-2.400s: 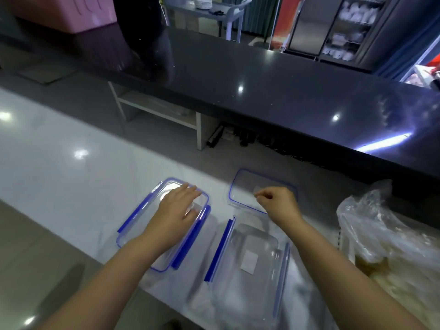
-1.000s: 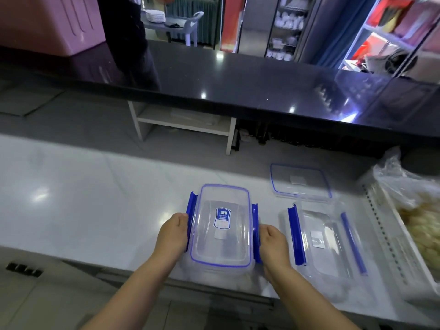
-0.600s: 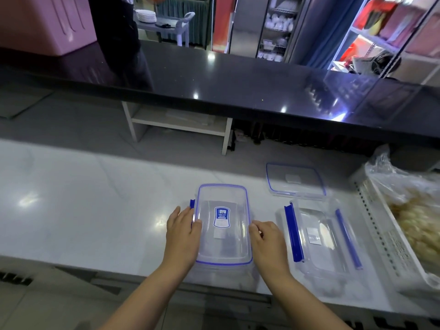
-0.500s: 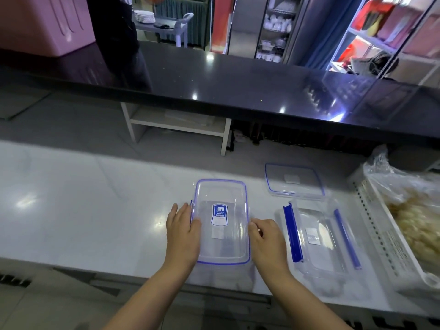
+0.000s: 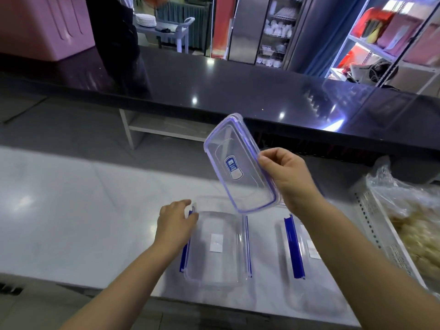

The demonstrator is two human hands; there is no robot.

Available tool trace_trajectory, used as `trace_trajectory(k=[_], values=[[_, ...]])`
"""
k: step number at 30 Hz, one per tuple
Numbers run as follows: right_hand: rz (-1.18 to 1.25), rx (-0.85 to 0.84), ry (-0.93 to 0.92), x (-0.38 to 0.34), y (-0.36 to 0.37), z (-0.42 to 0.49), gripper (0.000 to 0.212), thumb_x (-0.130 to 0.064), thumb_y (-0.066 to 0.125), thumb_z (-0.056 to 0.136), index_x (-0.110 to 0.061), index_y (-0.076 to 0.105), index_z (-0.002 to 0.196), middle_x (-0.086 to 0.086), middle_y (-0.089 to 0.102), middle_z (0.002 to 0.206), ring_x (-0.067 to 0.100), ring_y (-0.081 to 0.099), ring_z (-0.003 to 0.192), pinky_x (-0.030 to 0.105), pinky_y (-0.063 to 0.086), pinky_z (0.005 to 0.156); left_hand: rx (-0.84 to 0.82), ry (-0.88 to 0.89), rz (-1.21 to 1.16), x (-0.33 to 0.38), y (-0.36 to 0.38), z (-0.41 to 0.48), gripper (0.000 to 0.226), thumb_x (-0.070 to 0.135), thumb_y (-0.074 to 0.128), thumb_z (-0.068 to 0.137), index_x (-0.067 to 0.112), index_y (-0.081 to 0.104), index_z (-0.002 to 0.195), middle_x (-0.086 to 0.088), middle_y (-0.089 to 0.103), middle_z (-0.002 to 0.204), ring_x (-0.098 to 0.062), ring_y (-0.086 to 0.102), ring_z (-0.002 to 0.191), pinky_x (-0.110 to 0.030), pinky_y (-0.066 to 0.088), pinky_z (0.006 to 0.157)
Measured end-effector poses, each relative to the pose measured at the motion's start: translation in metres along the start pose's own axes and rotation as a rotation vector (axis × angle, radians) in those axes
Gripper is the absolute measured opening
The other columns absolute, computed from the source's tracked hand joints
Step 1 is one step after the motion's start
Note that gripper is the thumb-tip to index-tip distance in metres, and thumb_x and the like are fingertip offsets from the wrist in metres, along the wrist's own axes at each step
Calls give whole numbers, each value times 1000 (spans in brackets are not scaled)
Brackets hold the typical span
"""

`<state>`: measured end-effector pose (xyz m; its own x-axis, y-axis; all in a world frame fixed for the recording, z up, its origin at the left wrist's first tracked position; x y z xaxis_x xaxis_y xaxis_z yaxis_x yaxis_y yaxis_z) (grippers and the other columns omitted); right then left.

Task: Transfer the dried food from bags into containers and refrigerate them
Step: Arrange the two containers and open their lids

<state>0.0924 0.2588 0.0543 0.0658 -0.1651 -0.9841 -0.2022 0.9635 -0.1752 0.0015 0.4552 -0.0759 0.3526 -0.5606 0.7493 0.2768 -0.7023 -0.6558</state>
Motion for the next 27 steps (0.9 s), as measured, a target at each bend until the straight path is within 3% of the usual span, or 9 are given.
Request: trace_trajectory(k=[2,5,9,14,18,23,27], values=[[-220,-30,-87,6,7,14,17,-4,65,83,-19,65,75,-2,65,73,7,58,66,18,50,63,-14,2,0,-4,4,1,36,18,54,90,16,58,126,-4,59,128,-26,40,125,-32,33,98],[-530,-119,-154,31,26,31,14,-5,68,81,-17,66,75,0,61,81,13,58,74,26,52,72,5,27,-26,-6,6,0,29,16,53,88,17,63,115,0,64,113,-24,45,116,-27,35,87],[-752,-229,-108,74,47,48,5,-8,69,80,-13,70,77,-1,58,83,18,58,80,36,52,79,-22,7,-63,-4,8,1,31,18,53,89,21,61,119,5,61,114,-18,44,115,-24,34,88],[-764,-294,-14,102,57,58,8,-7,68,80,-13,72,77,-3,57,85,20,60,84,32,51,81,-49,-10,-96,-6,8,4,34,20,56,88,22,60,122,5,63,113,-15,46,116,-22,35,86],[-758,-302,37,108,54,59,15,-8,60,88,-11,73,93,-5,57,93,13,56,87,23,44,78,-51,-19,-93,-3,8,4,36,19,55,89,19,57,126,3,62,117,-15,47,118,-21,36,89],[-613,-171,18,88,34,46,20,-7,59,88,-16,70,101,-7,62,94,11,59,86,21,47,80,-3,15,-76,12,1,5,37,15,52,89,16,55,127,2,56,127,-16,40,124,-21,32,94],[-530,-45,-25,65,-8,21,20,-6,64,83,-26,62,86,-6,64,82,12,60,78,23,52,72,-46,147,-105,54,0,9,34,17,51,90,21,56,123,10,55,121,-8,40,121,-19,31,89]])
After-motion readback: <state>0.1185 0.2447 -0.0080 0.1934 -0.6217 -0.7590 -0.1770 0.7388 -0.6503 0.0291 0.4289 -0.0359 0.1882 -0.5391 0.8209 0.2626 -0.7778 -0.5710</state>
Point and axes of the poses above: each hand's wrist, its own z-axis towards the middle knuckle, its own y-axis out of the palm, x = y × z, the point moved 2 cm from there along z, towards the middle knuckle
